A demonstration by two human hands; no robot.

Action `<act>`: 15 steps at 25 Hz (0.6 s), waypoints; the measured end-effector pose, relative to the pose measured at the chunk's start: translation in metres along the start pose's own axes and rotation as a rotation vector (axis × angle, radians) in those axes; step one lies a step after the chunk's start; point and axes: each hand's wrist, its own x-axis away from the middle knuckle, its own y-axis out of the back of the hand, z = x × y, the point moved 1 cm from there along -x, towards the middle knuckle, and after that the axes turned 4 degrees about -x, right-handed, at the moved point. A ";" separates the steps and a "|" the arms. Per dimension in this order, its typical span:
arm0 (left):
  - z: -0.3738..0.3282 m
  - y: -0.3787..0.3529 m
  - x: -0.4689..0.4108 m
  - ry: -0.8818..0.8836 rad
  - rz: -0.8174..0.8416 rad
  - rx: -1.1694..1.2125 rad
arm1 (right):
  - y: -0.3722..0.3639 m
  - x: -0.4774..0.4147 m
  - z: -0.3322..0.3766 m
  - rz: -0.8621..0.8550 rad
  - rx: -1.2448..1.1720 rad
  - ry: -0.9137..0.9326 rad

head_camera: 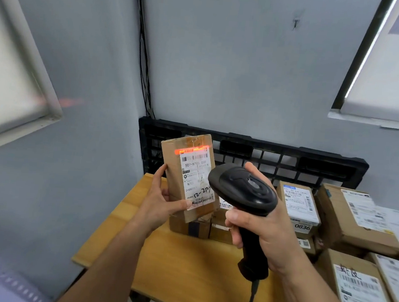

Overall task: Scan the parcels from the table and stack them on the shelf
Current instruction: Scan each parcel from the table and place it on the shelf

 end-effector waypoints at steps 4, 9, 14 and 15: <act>-0.002 -0.009 0.024 0.002 -0.037 -0.007 | 0.005 0.024 0.006 0.015 0.008 -0.005; -0.004 -0.015 0.058 0.016 -0.081 0.012 | 0.008 0.053 0.011 0.040 0.003 -0.012; -0.004 -0.011 0.099 0.026 -0.146 0.002 | 0.000 0.075 0.011 0.096 -0.026 -0.021; -0.003 -0.008 0.106 0.034 -0.158 0.000 | -0.002 0.078 0.010 0.102 -0.036 -0.021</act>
